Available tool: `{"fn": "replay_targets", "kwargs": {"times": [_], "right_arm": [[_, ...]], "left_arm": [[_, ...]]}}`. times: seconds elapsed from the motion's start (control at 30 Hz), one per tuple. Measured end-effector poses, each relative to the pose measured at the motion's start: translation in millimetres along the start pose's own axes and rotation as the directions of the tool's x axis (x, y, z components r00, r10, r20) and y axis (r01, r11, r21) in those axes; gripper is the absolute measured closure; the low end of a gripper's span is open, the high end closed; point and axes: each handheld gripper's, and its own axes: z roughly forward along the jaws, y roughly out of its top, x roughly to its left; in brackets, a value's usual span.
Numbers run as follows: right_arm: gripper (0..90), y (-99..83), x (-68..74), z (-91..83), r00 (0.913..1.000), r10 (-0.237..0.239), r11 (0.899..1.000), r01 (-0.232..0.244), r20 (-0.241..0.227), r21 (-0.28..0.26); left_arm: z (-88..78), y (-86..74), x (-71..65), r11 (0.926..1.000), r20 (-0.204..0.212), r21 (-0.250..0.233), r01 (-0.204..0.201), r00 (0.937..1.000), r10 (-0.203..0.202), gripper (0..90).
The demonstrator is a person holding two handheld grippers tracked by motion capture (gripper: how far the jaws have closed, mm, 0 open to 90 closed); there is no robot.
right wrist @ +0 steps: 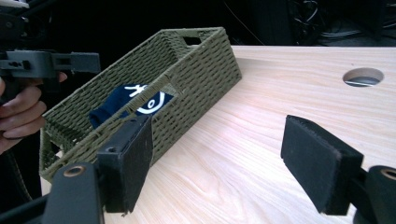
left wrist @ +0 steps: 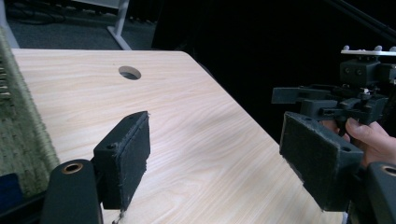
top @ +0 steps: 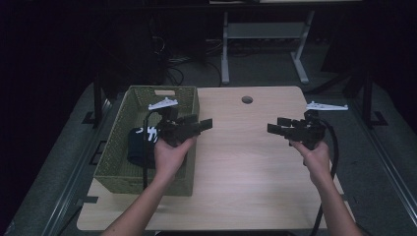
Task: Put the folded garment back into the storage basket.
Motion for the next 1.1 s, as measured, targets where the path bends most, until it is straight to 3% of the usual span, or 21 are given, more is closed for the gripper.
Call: {"fn": "replay_targets", "kwargs": {"times": [0.53,1.1], "right_arm": [[24.9,-10.5,-18.0,-20.4,0.9981,0.019,1.000,-0.019,0.059,0.006],[24.3,-29.6,-40.9,-42.6,0.9899,0.064,0.998,-0.067,0.126,0.016]], "left_arm": [[19.3,0.1,-19.2,0.9997,0.049,0.012,-0.020,0.9986,0.019,23.9],[42.5,-6.4,-40.7,0.9986,0.109,0.031,-0.043,0.9933,0.039,23.9]]}}
